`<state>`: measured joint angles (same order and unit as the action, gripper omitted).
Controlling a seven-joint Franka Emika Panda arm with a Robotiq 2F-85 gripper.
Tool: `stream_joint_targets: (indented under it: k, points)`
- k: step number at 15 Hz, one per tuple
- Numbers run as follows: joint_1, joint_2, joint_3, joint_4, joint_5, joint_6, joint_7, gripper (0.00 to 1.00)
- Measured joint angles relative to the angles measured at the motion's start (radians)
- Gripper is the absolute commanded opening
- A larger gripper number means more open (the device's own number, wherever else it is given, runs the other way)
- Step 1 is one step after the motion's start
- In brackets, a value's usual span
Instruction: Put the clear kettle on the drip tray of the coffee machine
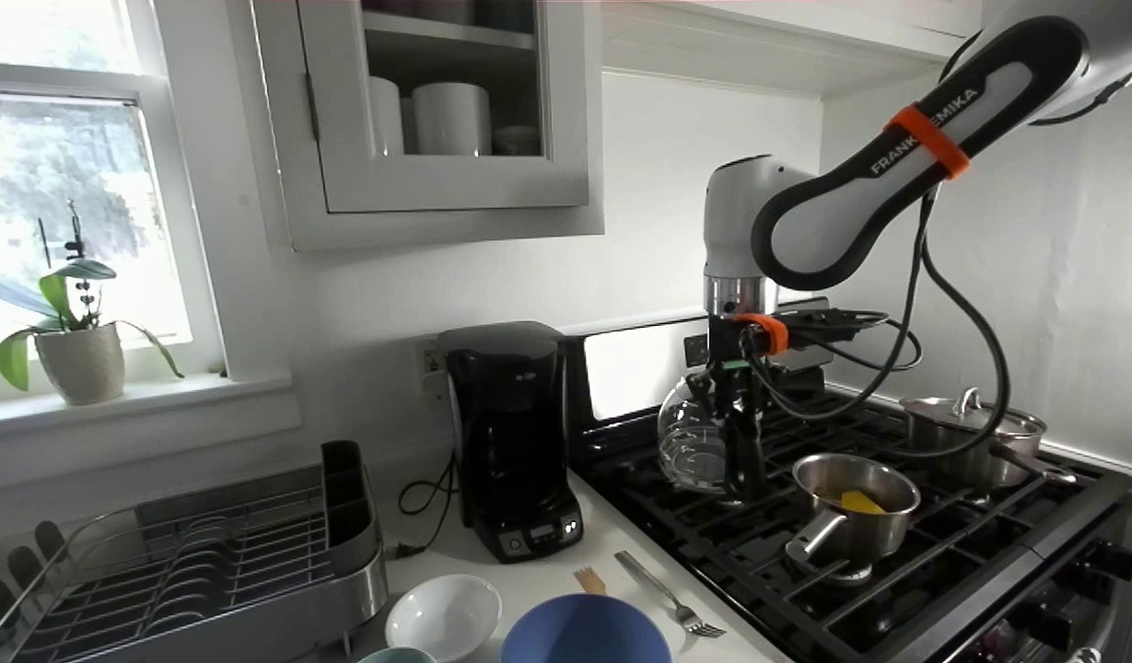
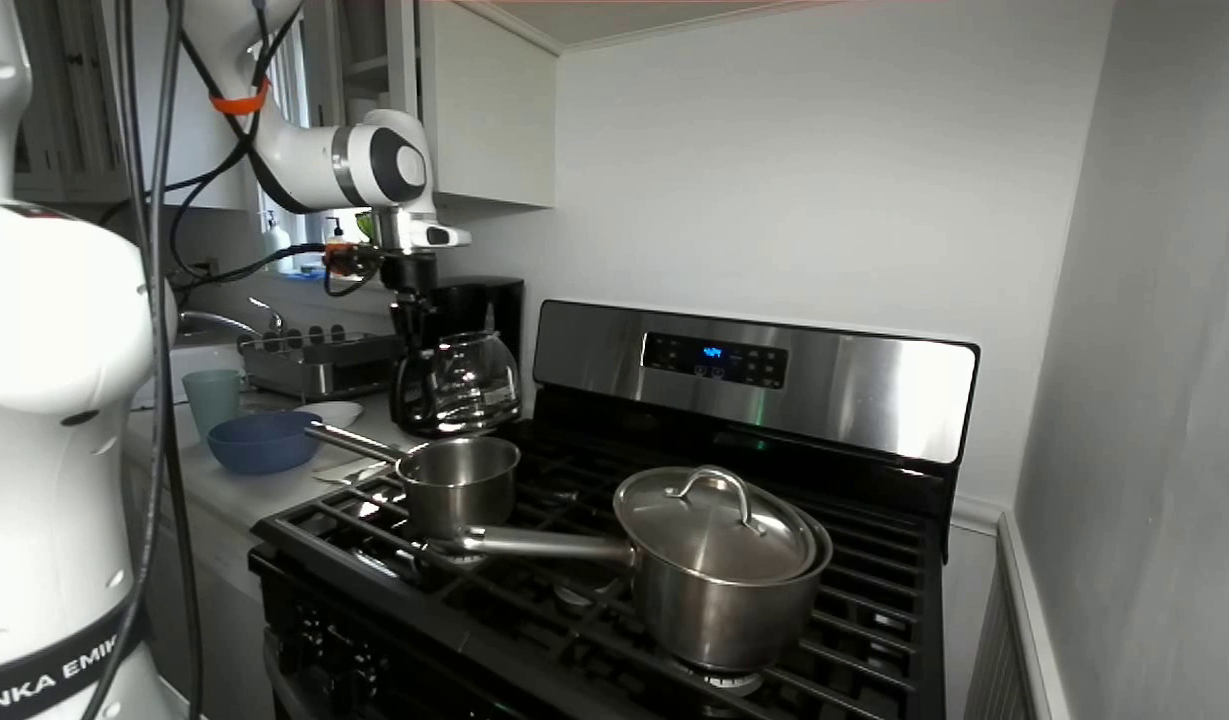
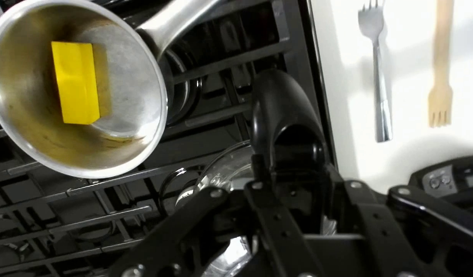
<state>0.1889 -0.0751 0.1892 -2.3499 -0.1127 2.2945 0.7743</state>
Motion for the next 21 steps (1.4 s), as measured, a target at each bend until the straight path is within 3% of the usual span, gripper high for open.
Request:
stream_joint_targets:
  k: [7,8,11,16,17,21]
  points:
    - [0.03,0.008,0.056,0.06,0.005,-0.136,-0.287,0.1]
    - [0.032,0.015,0.057,0.072,0.013,-0.147,-0.338,0.33]
    - [0.034,0.032,0.057,0.096,0.056,-0.16,-0.466,0.33]
    - [0.034,0.038,0.057,0.103,0.059,-0.164,-0.486,0.33]
    - [0.034,0.038,0.057,0.103,0.059,-0.164,-0.486,0.08]
    - [0.035,0.058,0.059,0.103,0.058,-0.164,-0.493,0.08]
